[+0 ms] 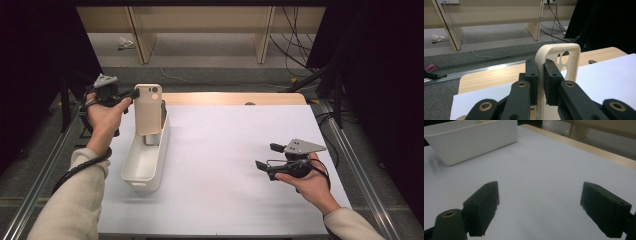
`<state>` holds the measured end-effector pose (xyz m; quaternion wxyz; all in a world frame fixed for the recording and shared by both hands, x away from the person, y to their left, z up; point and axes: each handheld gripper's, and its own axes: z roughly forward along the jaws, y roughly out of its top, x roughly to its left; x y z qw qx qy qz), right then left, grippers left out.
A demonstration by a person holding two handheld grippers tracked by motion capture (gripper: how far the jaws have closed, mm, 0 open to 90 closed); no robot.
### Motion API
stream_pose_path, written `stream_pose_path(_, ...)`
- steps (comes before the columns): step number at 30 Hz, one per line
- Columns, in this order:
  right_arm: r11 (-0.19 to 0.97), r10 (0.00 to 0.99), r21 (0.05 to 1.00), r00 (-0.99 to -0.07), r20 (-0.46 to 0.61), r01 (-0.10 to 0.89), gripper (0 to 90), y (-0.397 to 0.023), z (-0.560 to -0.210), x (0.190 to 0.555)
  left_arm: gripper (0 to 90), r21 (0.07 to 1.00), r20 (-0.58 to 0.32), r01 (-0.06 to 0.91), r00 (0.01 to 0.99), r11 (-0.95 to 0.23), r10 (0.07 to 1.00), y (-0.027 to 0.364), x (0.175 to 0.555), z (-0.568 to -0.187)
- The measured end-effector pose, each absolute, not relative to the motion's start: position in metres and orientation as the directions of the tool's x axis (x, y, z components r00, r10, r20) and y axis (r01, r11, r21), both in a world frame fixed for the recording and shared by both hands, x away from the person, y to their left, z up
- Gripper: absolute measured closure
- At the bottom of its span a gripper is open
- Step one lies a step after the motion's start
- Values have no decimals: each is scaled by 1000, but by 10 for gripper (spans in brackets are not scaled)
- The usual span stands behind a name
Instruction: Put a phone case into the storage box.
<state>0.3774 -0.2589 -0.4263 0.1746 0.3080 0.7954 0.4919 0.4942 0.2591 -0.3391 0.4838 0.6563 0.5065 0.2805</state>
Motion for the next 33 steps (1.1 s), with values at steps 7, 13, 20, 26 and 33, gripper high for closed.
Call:
stream_pose_path(7, 329, 661, 889, -750, 25, 319, 164, -259, -427, 378, 826, 915, -128, 403, 305, -6, 944, 263, 500, -350)
stream_pose_path(13, 328, 661, 889, -750, 26, 319, 164, -259, -427, 377, 827, 912, -126, 410, 304, -10, 944, 261, 502, -353)
stream_pose_path(20, 330, 659, 889, -751, 24, 318, 165, -259, -427, 378, 826, 910, -124, 415, 297, -11, 947, 259, 505, -358)
stream_pose_path(26, 332, 659, 888, -752, 24, 319, 167, -258, -427, 378, 825, 898, -135, 440, 289, -6, 948, 257, 507, -369)
stream_pose_path(33, 332, 658, 888, -753, 24, 318, 167, -258, -427, 378, 824, 888, -151, 460, 280, 6, 948, 257, 510, -381)
